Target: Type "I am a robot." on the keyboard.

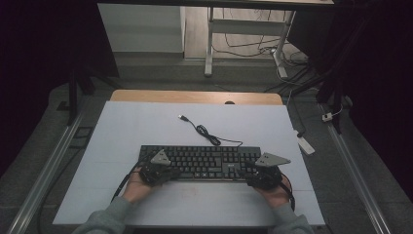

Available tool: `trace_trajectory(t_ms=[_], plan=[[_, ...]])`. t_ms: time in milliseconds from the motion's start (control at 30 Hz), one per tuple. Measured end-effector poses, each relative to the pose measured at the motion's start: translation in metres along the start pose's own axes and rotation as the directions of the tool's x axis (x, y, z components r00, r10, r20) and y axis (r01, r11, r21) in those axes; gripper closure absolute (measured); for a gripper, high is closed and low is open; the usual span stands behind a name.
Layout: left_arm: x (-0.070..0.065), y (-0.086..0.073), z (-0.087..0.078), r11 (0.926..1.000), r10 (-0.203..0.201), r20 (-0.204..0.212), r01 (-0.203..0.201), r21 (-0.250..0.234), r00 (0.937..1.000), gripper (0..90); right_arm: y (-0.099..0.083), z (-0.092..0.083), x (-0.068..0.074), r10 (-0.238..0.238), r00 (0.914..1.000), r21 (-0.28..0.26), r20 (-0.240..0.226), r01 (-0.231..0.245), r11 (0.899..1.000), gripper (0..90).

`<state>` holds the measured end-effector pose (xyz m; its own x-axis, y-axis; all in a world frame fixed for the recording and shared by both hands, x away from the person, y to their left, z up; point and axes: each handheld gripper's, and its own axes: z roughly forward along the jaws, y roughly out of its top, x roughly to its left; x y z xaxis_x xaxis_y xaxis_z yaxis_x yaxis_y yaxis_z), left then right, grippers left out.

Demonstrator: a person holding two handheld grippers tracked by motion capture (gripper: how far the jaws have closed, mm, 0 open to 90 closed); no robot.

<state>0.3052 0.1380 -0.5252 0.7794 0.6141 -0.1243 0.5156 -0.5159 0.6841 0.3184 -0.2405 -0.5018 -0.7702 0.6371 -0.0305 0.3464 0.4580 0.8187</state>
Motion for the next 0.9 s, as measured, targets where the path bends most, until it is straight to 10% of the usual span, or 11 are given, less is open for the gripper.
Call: trace_trajectory(t_ms=[367,633,900], plan=[[0.007,0.002,-0.025,0.9916,-0.045,0.022,0.047,-0.120,0.9988,83.7,0.000,0.000,-0.001,0.001,1.0000,-0.001,0.003,-0.001,1.000,50.8],[0.012,0.002,-0.041,0.9781,-0.105,0.014,0.106,-0.179,0.9944,50.8,0.000,0.001,-0.001,0.000,1.0000,0.000,0.002,0.000,1.000,50.8],[0.016,0.003,-0.050,0.9749,-0.116,0.012,0.116,-0.190,0.9932,38.0,0.000,0.001,-0.001,-0.001,1.0000,0.002,0.002,0.001,1.000,50.7]])
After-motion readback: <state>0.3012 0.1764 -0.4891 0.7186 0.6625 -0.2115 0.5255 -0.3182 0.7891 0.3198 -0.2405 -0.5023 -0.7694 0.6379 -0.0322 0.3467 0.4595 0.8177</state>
